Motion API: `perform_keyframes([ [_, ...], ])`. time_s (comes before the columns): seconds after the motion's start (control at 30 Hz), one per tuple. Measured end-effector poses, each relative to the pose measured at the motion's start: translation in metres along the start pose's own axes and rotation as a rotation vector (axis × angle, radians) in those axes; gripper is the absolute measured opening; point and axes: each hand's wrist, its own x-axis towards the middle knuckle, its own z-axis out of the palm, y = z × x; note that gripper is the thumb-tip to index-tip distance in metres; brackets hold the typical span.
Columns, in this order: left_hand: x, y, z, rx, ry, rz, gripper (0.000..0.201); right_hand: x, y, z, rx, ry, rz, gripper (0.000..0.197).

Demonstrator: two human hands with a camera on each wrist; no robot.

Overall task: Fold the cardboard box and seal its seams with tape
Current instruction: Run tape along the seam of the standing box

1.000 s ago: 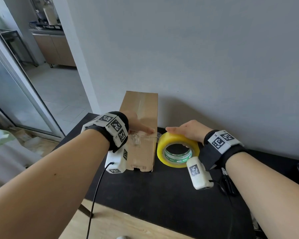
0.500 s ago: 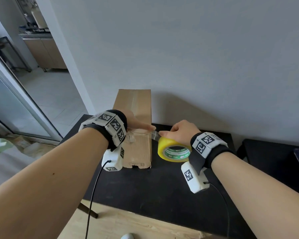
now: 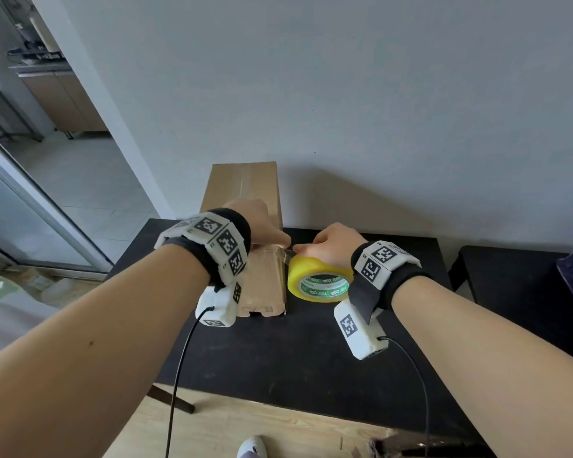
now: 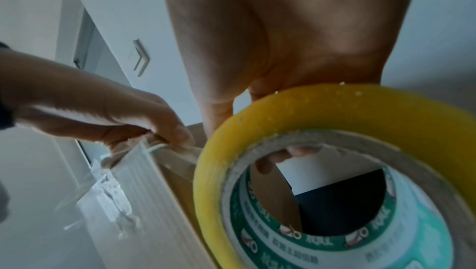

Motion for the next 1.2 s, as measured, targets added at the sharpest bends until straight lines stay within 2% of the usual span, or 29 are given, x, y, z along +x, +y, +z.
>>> perform_keyframes([
  [0.13, 0.001, -0.005, -0.005, -0.096, -0.068, -0.019, 0.042, 0.001, 0.002, 0.001, 0.044, -0.02, 0.015, 0.05],
  [0.27, 0.002, -0.002, -0.002, -0.079, -0.037, -0.016, 0.036, 0.002, 0.003, 0.001, 0.109, -0.043, 0.014, 0.053],
  [0.43, 0.005, 0.001, 0.002, -0.018, -0.002, -0.011, 0.038, 0.003, 0.006, 0.001, 0.236, -0.047, 0.006, 0.038],
  [0.53, 0.006, 0.002, 0.002, -0.005, -0.001, -0.022, 0.038, 0.001, 0.009, -0.002, 0.277, -0.079, 0.005, 0.038],
  [0.63, 0.007, 0.003, 0.004, 0.011, 0.025, -0.027, 0.039, -0.002, 0.015, -0.007, 0.206, -0.176, -0.031, 0.045],
  [0.7, 0.007, 0.003, 0.005, 0.031, 0.047, -0.024, 0.039, -0.005, 0.019, -0.01, 0.157, -0.226, -0.035, 0.057],
  [0.8, 0.008, 0.003, 0.007, 0.048, 0.05, -0.022, 0.039, -0.01, 0.021, -0.012, -0.005, -0.271, -0.035, 0.067],
  [0.9, 0.008, 0.002, 0.007, 0.053, 0.045, -0.019, 0.039, -0.012, 0.024, -0.007, -0.137, -0.21, -0.015, 0.068],
  [1.07, 0.005, 0.003, 0.008, 0.078, 0.058, -0.017, 0.038, -0.017, 0.023, -0.005, -0.223, -0.08, -0.023, 0.057],
  [1.2, 0.002, 0.003, 0.009, 0.087, 0.073, -0.022, 0.037, -0.022, 0.016, -0.012, -0.237, -0.014, -0.025, 0.062],
])
